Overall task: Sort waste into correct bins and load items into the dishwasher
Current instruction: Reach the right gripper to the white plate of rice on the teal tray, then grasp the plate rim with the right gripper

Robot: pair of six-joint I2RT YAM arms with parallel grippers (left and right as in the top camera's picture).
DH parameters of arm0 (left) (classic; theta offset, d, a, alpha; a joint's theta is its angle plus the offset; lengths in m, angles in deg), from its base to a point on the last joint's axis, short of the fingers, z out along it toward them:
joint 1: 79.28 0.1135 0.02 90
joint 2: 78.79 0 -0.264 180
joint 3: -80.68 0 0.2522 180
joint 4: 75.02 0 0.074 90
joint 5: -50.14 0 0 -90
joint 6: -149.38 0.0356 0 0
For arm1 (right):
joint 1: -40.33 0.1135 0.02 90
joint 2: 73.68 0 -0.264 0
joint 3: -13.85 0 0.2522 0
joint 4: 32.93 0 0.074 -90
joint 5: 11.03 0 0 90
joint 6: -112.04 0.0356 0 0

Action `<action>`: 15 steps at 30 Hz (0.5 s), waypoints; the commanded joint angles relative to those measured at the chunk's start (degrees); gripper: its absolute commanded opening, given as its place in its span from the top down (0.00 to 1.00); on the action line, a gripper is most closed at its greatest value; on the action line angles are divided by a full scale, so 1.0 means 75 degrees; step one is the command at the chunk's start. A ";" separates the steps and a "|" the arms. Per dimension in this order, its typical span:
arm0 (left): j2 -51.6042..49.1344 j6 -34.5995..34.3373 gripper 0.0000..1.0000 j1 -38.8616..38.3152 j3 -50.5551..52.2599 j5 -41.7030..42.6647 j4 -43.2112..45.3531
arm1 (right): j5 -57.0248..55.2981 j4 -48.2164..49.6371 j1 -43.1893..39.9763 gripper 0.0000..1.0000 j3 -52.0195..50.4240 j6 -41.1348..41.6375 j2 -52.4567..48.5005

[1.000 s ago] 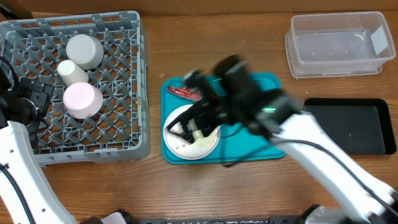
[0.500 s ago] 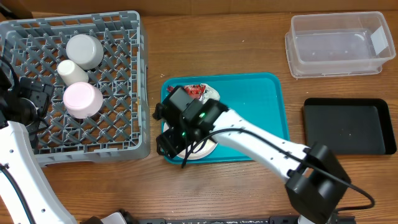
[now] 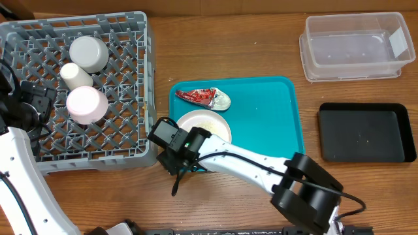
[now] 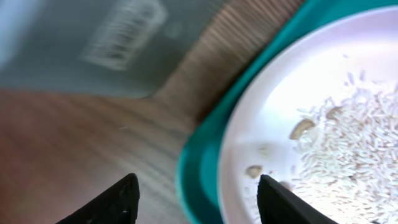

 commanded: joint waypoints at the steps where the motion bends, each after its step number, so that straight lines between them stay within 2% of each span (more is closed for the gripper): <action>1: -0.0032 -0.0131 0.00 0.0012 -0.0020 0.0006 -0.0017 | -0.0618 0.0032 0.0000 0.38 0.0087 0.0198 -0.0157; 6: -0.0032 -0.0131 0.00 0.0012 -0.0020 0.0006 -0.0017 | -0.0673 0.0032 -0.0006 0.46 0.0085 0.0178 -0.0157; 8: -0.0032 -0.0131 0.00 0.0012 -0.0020 0.0006 -0.0017 | -0.0664 0.0067 -0.0006 0.57 0.0047 0.0207 -0.0204; 15: -0.0032 -0.0131 0.00 0.0012 -0.0020 0.0006 -0.0017 | -0.0667 0.0047 -0.0006 0.58 0.0047 0.0207 -0.0641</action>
